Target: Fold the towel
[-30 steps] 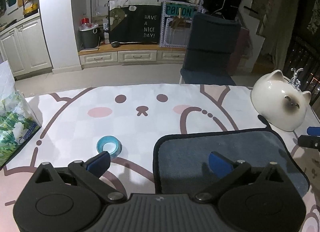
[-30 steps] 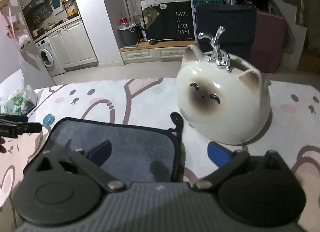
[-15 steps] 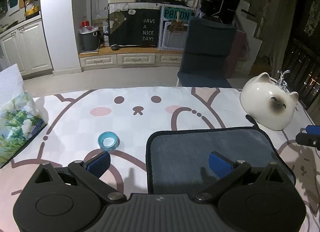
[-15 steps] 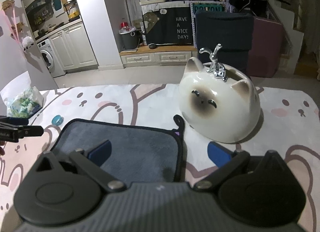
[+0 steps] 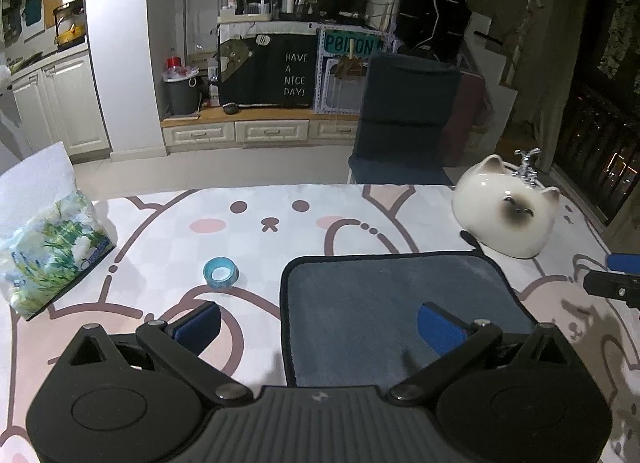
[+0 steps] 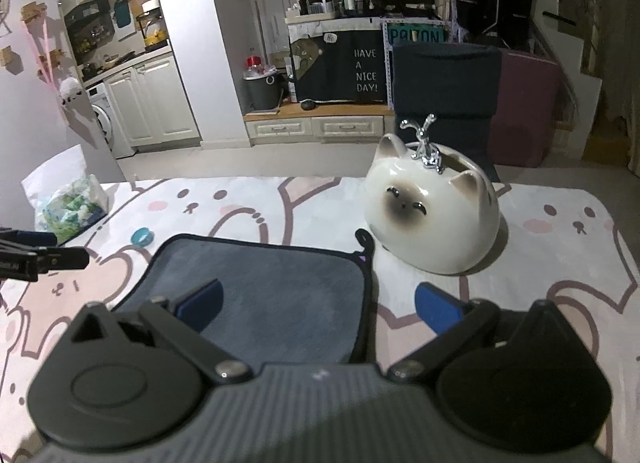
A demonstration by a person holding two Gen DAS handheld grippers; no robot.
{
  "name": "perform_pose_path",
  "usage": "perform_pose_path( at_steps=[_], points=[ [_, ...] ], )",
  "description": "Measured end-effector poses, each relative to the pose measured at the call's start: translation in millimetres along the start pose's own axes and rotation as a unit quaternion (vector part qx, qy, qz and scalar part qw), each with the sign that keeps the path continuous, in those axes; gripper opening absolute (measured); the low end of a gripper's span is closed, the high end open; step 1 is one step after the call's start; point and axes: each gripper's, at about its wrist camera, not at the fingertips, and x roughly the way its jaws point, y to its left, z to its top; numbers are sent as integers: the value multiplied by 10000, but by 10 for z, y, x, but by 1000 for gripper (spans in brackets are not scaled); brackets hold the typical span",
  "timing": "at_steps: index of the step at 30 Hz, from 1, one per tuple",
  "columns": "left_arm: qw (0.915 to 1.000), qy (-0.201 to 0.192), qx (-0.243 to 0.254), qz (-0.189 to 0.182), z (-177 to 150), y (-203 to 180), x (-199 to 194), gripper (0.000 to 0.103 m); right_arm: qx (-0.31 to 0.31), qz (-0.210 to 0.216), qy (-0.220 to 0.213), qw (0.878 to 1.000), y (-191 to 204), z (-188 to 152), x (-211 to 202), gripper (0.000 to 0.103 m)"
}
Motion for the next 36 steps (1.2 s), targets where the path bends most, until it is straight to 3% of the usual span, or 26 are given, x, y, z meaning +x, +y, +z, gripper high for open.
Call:
perform_pose_path(
  at_steps=[17, 22, 36],
  points=[
    [9995, -290, -65, 64, -285, -193, -879, 103, -62, 42, -358, 9993, 252, -274, -807, 103],
    [9990, -398, 75, 206, -393, -302, -1126, 103, -87, 87, -440, 9990, 318, -390, -1012, 103],
    [9961, -800, 349, 161, -750, -571, -1780, 103, -172, 72, -729, 9972, 458, -727, -1504, 103]
  ],
)
